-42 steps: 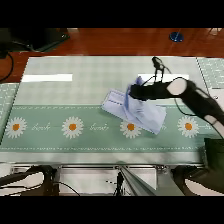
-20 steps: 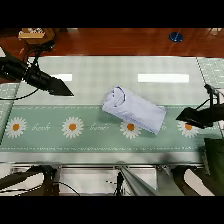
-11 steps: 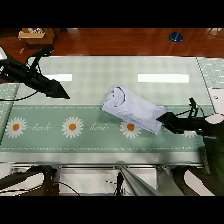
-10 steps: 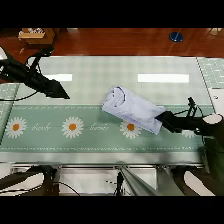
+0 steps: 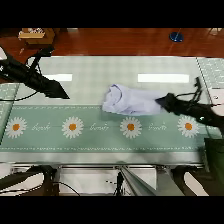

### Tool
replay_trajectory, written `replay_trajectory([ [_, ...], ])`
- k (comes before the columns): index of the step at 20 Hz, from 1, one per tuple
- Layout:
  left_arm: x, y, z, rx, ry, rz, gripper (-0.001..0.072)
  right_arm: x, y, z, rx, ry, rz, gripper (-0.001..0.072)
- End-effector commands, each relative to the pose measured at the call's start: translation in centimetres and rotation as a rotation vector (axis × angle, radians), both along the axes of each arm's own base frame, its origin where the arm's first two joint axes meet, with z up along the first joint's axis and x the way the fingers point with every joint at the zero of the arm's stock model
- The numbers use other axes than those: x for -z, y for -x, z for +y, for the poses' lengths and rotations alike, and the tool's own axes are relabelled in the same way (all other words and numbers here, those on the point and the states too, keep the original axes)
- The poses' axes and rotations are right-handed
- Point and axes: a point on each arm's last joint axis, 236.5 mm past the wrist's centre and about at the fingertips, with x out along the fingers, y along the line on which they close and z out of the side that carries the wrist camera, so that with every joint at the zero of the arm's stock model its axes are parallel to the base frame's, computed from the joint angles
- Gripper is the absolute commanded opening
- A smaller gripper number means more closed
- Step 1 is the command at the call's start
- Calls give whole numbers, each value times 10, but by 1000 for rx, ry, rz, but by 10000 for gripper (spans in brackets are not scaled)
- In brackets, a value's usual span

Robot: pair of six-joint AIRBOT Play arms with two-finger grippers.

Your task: Fold the shirts.

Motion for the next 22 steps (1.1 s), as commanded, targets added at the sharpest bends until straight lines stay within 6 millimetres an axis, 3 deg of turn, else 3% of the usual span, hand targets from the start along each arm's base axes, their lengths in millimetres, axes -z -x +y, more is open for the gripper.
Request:
replay_trajectory([
  [1,0,-3,0,21,1,-34,23,-93,23,-36,52,88,-72,32],
  [3,0,-11,0,19,1,-73,23,-129,47,-81,162,227,-63,32],
  [5,0,-20,0,1,-1,-110,24,-145,80,-123,269,354,16,32],
  [8,0,-28,0,19,-3,-161,24,-138,142,-179,403,515,249,32],
  [12,0,-33,1,28,-5,-195,24,-126,244,-244,577,746,636,32],
  [15,3,-37,1,18,-7,-201,24,-128,278,-264,649,822,773,32],
  [19,8,-39,2,37,-8,-203,24,-152,338,-295,810,993,990,32],
  [22,12,-49,3,13,-11,-222,24,-158,363,-303,856,1053,1099,32],
])
